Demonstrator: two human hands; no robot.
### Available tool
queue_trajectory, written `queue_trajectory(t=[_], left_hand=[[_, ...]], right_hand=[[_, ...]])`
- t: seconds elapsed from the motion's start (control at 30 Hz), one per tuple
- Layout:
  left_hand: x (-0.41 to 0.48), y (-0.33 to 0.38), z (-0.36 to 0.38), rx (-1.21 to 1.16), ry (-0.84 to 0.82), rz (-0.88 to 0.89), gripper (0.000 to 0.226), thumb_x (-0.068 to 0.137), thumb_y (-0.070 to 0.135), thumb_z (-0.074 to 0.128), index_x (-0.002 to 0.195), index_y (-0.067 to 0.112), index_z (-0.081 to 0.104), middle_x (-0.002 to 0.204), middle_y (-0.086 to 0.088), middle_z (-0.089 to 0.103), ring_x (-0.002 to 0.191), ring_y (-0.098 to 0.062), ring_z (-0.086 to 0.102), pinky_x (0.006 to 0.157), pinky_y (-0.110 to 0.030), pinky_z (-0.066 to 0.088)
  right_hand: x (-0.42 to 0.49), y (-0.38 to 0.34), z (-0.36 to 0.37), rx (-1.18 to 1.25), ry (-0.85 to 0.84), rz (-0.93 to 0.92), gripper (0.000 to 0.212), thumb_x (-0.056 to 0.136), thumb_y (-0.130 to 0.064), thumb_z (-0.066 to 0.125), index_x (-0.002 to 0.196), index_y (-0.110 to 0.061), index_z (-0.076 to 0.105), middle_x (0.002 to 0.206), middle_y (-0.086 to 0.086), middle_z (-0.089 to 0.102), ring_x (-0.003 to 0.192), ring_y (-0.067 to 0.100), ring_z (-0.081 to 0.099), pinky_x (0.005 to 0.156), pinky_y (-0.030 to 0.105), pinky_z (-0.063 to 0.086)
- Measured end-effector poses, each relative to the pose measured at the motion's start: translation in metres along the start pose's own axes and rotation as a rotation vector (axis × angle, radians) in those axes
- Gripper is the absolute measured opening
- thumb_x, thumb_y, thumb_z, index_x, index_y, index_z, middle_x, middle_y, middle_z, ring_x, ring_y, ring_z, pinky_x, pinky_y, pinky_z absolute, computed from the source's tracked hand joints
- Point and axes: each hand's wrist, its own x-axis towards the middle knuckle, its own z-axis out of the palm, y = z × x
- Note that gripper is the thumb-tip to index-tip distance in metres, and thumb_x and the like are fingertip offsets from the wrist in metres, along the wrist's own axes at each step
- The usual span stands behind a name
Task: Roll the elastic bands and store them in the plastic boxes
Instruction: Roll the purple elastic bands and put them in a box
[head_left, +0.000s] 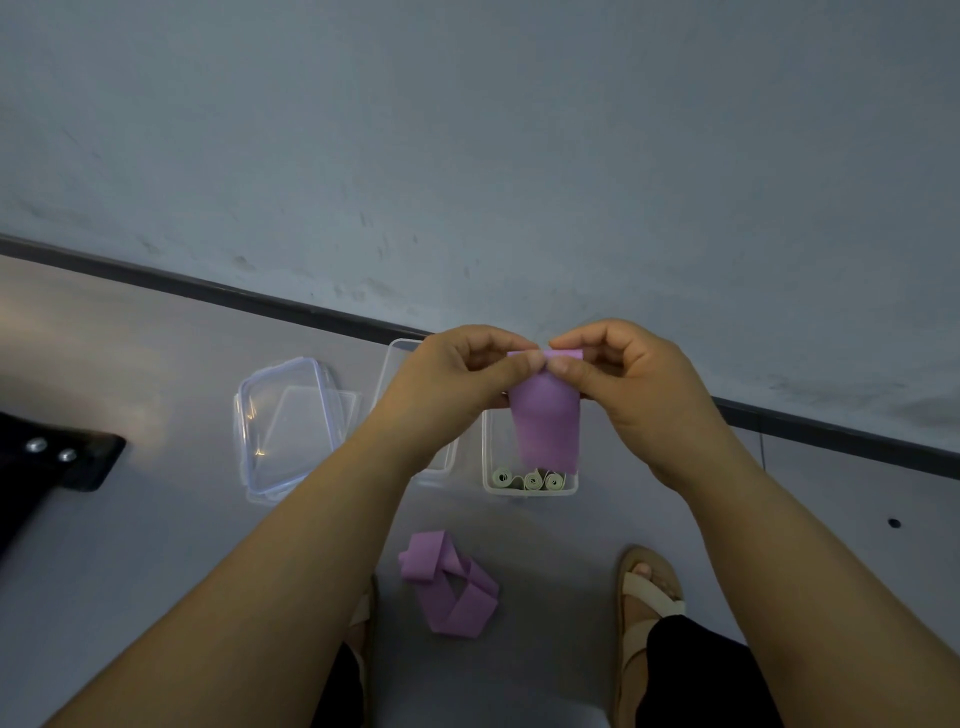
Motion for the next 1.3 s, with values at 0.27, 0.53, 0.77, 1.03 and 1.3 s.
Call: queue_trajectory(t=[0.27,0.53,0.77,1.03,1.3], left_hand=[[0.001,0.0,-0.002,0.07,0.048,0.053,0.01,0.082,0.01,0.068,0.089,0.017,0.07,0.08,-0.001,0.071,0.068,-0.001,0.064,0.068,-0.013,0.053],[0.001,-0.001,-0.002,0.079,0.057,0.095,0.012,0.079,0.01,0.071,0.086,0.019,0.069,0.082,0.002,0.071,0.074,-0.003,0.065,0.07,-0.013,0.053],[0.002,-0.001,-0.001,-0.103,-0.001,-0.005,0.012,0.082,0.008,0.067,0.094,0.013,0.066,0.083,0.0,0.072,0.075,-0.008,0.068,0.073,-0.021,0.057],[0.006,-0.003,-0.011,-0.189,-0.168,-0.114,0.02,0.078,0.015,0.063,0.096,0.009,0.068,0.091,-0.004,0.071,0.083,-0.013,0.066,0.08,-0.026,0.054],[0.006,-0.005,-0.023,-0.135,-0.467,-0.26,0.018,0.072,0.014,0.062,0.087,0.005,0.068,0.082,-0.006,0.07,0.076,-0.016,0.066,0.07,-0.026,0.055]], right_hand=[[0.0,0.001,0.001,-0.008,-0.017,0.018,0.019,0.083,-0.015,0.066,0.09,-0.032,0.06,0.094,-0.003,0.067,0.089,0.013,0.064,0.079,0.023,0.055],[0.001,0.0,0.002,0.023,-0.023,0.082,0.004,0.087,-0.022,0.061,0.089,-0.024,0.064,0.088,-0.004,0.068,0.076,0.006,0.067,0.068,0.016,0.055],[0.002,0.001,0.002,0.177,0.022,0.122,0.011,0.082,-0.013,0.066,0.087,-0.023,0.063,0.085,-0.004,0.068,0.078,0.007,0.067,0.072,0.021,0.057],[-0.002,-0.006,-0.005,0.023,-0.129,0.023,0.026,0.075,-0.013,0.074,0.09,-0.03,0.062,0.09,-0.006,0.067,0.08,0.014,0.064,0.074,0.023,0.056],[-0.008,-0.014,-0.008,-0.195,-0.556,-0.031,0.069,0.071,-0.016,0.078,0.119,-0.05,0.042,0.126,-0.026,0.037,0.096,0.0,0.051,0.079,0.018,0.052]])
